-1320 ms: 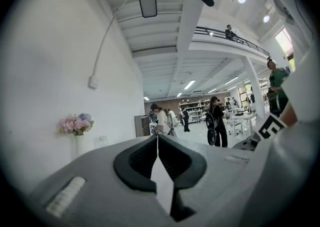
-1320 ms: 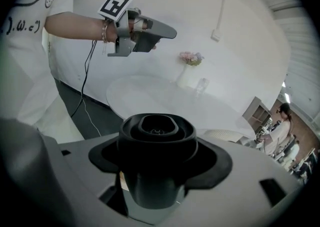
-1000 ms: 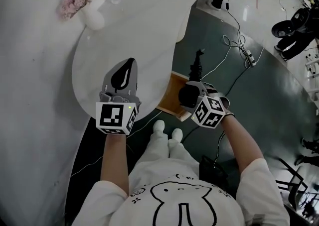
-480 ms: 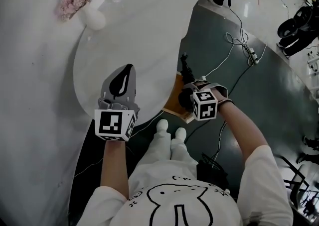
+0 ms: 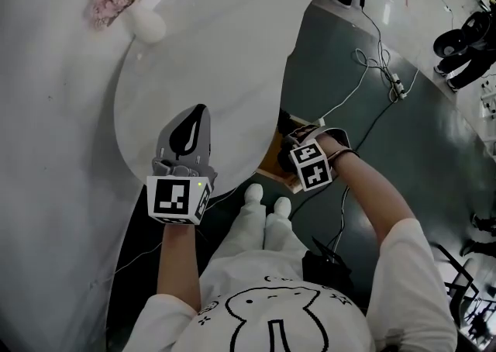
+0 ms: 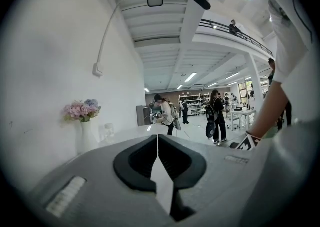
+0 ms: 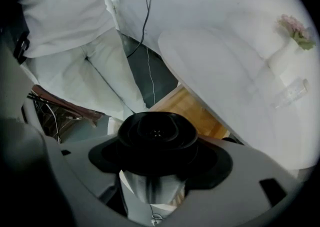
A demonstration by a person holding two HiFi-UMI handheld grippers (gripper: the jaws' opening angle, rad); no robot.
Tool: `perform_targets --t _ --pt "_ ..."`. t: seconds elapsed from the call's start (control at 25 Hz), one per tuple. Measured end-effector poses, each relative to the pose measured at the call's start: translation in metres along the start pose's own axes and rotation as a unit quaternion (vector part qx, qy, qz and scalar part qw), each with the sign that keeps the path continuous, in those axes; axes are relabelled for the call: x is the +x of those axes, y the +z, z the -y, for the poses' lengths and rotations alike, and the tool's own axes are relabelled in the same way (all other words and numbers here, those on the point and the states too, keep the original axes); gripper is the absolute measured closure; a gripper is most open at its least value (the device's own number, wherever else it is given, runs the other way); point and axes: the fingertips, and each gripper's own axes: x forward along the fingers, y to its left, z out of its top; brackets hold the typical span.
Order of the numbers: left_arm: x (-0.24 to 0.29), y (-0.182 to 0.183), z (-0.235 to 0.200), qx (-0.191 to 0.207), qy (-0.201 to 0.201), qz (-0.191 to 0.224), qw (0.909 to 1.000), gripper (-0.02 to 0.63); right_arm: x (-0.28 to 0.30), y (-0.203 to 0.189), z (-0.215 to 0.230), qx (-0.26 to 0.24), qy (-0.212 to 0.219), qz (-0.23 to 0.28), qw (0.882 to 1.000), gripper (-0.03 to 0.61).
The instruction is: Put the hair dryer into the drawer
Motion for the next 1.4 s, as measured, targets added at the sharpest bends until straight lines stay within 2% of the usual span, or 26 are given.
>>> perform_targets --t 0.4,0.72,1.0,1.24,1.4 --pt "-0.006 -0.015 -0.016 0.006 0.022 -0.010 0.9997 0.594 0.035 -0.011 -0.004 -0.104 0.038 -0.047 0.993 0.225" --pt "-0.016 -0.033 -0.035 0.009 0.045 -0.027 0.9986 0.594 0.068 -0.013 -0.001 -0.153 0.041 -0.061 0.985 0.225" --pt "-0.021 -0.047 -0.045 0.018 0.055 -0.043 0.9974 0.594 0.097 -0.021 0.000 -0.165 0.057 -0.066 0.982 0.227" --pt "-0.021 -0.054 -0.051 0.025 0.062 -0.050 0.9965 0.594 0.116 -0.038 0.007 -0.211 0.055 -0.099 0.971 0.225" --pt "-0.018 -0.058 -0.054 0.029 0.063 -0.055 0.9961 0.594 0.124 -0.047 0.019 -0.218 0.048 -0.112 0.968 0.225"
